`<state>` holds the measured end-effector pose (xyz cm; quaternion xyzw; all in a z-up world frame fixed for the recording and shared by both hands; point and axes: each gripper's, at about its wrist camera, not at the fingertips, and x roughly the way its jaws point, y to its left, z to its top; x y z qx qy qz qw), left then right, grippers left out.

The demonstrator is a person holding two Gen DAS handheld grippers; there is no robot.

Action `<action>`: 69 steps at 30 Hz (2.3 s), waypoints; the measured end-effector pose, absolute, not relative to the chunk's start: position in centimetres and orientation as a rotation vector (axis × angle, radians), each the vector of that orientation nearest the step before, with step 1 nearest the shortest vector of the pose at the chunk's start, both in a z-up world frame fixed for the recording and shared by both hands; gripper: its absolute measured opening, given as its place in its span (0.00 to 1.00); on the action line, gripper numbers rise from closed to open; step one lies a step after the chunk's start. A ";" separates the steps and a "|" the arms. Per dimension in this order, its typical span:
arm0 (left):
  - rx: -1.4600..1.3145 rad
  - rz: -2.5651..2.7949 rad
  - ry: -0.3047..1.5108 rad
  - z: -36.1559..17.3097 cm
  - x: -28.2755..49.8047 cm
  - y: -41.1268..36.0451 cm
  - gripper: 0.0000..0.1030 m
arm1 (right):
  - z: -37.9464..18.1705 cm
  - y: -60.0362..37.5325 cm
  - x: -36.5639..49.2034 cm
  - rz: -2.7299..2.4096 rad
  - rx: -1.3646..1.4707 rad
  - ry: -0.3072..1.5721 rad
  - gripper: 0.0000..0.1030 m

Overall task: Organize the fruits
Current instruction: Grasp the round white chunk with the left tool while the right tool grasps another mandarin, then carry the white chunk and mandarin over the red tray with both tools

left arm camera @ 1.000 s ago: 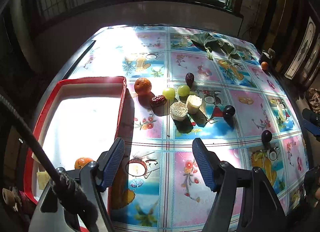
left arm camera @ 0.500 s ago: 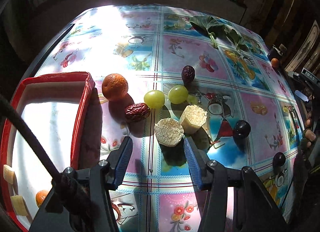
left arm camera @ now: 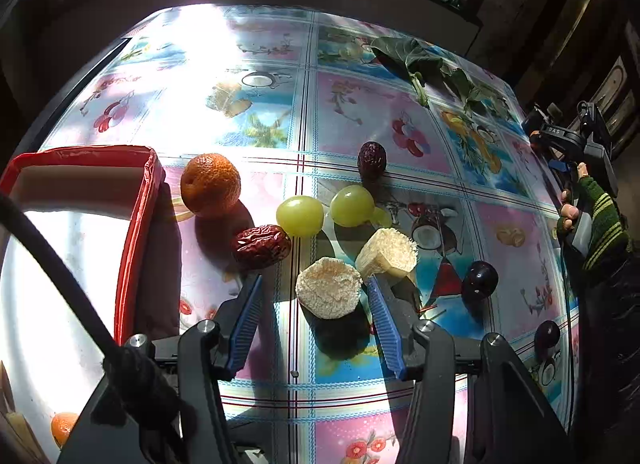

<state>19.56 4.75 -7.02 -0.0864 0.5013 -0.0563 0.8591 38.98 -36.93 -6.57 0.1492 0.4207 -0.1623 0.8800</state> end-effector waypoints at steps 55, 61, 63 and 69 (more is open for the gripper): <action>-0.087 0.282 0.945 -2.6 5.3 12.1 0.31 | -4.1 -9.1 6.9 0.482 0.250 0.982 0.33; -0.098 0.300 0.941 -2.6 5.1 13.4 0.31 | -4.4 -7.7 6.5 0.493 0.230 0.997 0.33; -0.100 0.310 0.938 -2.5 5.0 13.7 0.31 | -4.5 -7.5 6.5 0.493 0.227 1.002 0.33; -0.111 0.325 0.941 -2.7 5.1 14.6 0.31 | -4.4 -6.5 6.4 0.507 0.217 1.006 0.33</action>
